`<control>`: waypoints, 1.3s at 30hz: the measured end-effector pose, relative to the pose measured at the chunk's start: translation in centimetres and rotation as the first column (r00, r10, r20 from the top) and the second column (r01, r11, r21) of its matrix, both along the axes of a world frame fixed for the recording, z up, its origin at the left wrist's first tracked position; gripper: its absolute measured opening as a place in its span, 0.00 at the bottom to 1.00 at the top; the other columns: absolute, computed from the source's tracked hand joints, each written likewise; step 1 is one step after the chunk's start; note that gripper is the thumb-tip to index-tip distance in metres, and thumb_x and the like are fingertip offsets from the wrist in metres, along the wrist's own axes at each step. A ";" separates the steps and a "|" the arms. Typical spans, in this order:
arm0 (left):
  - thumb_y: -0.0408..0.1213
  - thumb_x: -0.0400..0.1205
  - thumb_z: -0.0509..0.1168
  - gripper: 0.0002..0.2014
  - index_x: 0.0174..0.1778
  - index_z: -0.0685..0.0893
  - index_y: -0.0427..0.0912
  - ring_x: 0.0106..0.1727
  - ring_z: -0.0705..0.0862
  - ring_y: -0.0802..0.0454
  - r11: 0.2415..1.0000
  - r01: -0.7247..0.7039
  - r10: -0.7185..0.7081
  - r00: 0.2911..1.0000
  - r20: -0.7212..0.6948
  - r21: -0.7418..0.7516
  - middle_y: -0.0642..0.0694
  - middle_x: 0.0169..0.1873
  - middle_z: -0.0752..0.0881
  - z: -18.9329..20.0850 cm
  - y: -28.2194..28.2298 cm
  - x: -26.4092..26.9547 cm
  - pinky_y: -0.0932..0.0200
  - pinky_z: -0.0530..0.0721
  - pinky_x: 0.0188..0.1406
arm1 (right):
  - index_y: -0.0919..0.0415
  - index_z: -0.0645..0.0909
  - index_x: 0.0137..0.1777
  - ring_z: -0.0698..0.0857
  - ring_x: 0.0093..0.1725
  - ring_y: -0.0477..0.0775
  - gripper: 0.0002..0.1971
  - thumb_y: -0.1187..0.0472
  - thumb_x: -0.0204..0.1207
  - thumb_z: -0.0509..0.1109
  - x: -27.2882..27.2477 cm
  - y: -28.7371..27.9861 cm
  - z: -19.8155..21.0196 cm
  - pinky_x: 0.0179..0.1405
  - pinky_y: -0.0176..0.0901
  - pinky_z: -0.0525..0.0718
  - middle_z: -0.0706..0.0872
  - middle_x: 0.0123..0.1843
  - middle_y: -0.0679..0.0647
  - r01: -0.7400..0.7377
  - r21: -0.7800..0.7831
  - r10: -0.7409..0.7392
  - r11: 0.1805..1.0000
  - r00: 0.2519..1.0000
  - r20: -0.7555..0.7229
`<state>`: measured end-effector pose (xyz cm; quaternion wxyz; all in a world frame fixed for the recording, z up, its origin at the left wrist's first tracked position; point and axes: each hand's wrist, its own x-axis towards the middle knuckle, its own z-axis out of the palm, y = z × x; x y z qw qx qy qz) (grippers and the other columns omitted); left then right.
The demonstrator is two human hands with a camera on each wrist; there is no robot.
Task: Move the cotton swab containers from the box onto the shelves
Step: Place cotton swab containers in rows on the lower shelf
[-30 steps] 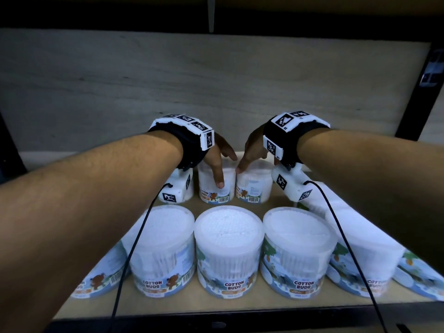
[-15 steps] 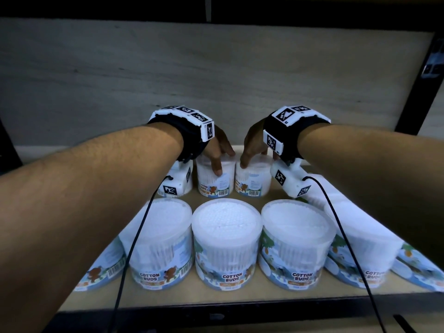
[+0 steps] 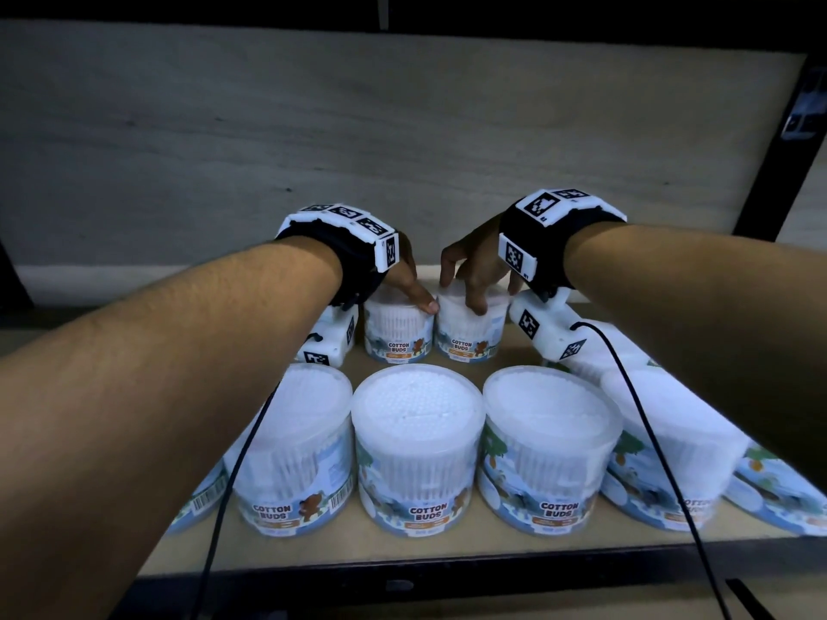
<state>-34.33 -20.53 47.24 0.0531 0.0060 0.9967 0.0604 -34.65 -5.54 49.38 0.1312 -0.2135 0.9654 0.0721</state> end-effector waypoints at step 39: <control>0.55 0.73 0.76 0.38 0.75 0.77 0.39 0.62 0.85 0.37 0.994 -0.107 0.111 0.974 0.198 -0.029 0.40 0.67 0.81 1.1 4.2 5.8 0.42 0.86 0.60 | 0.53 0.80 0.69 0.77 0.51 0.48 0.22 0.60 0.75 0.77 6.8 2.9 0.7 0.34 0.36 0.83 0.78 0.56 0.48 -0.023 -0.163 0.033 0.986 0.998 0.061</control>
